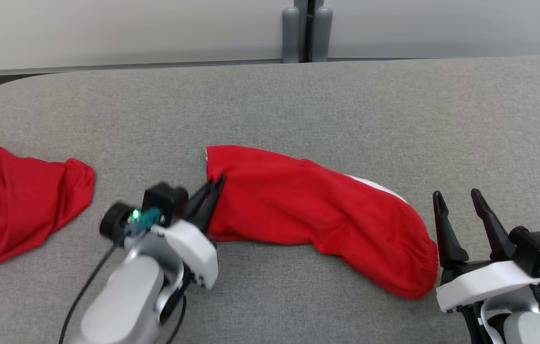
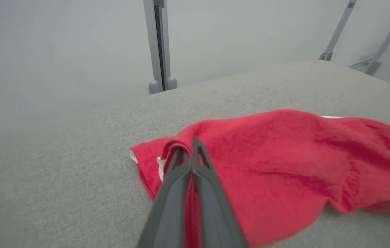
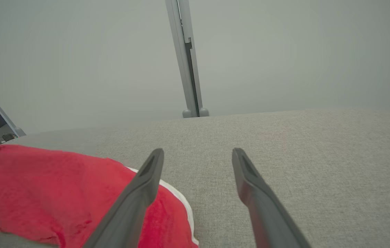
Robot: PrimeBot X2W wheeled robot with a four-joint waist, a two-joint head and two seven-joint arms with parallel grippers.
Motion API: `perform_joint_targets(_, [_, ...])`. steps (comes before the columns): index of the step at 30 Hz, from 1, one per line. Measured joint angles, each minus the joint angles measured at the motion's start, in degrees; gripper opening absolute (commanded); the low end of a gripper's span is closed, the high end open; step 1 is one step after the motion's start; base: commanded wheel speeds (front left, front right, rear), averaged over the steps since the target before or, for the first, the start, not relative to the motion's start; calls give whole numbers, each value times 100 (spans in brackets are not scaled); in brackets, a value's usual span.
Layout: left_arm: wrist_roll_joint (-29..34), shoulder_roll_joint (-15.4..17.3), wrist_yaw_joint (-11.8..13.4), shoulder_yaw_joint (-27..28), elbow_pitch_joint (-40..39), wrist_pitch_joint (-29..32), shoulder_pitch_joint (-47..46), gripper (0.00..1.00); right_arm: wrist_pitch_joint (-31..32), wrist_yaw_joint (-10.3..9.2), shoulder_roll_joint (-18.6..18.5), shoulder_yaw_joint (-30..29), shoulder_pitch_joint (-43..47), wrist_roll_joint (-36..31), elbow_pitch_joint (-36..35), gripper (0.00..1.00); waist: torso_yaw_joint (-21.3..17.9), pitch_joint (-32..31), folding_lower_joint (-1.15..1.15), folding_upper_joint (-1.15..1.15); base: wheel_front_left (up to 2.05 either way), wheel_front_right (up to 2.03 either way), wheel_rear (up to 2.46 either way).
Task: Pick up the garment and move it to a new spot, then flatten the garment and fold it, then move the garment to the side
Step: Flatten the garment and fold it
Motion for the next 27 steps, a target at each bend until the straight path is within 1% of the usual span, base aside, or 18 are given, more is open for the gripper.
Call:
perform_joint_targets(4, [-114, 220, 79, -80, -742, 302, 819, 0, 19, 0, 5, -25, 96, 41, 1, 100, 67, -76, 0, 0, 0, 0, 0])
perform_joint_targets(7, [-221, 408, 198, -174, -1227, 660, 1425, 0, 45, 0, 5, -32, 136, 73, 7, 100, 98, -135, 0, 0, 0, 0, 0])
perform_joint_targets(10, [-353, 530, 263, -287, -1589, 1016, 1968, 0, 86, 0, 8, -30, 191, 87, 16, 100, 121, -195, 0, 0, 0, 0, 0])
perform_joint_targets(14, [-509, 676, 349, -368, -1807, 1369, 2475, 0, 148, 0, 9, -36, 243, 93, 33, 100, 131, -273, 0, 0, 0, 0, 0])
perform_joint_targets(18, [-595, 727, 492, -335, -1814, 1417, 2692, 0, 190, 0, 9, -62, 300, 116, 19, 100, 135, -321, 0, 0, 0, 0, 0])
perform_joint_targets(19, [-606, 725, 592, -255, -1761, 1336, 2723, 32, 204, 0, 9, -88, 338, 121, 3, 100, 136, -339, 0, 0, 0, 0, 0])
perform_joint_targets(20, [-623, 710, 643, -203, -1730, 1271, 2727, 100, 209, 0, 9, -105, 346, 121, -16, 100, 136, -345, 0, 0, 0, 0, 0])
perform_joint_targets(27, [-747, 609, 1004, 305, -1740, 476, 2728, 100, 280, 0, 9, -327, 432, 33, -211, 100, 136, -437, 0, 0, 0, 0, 0])
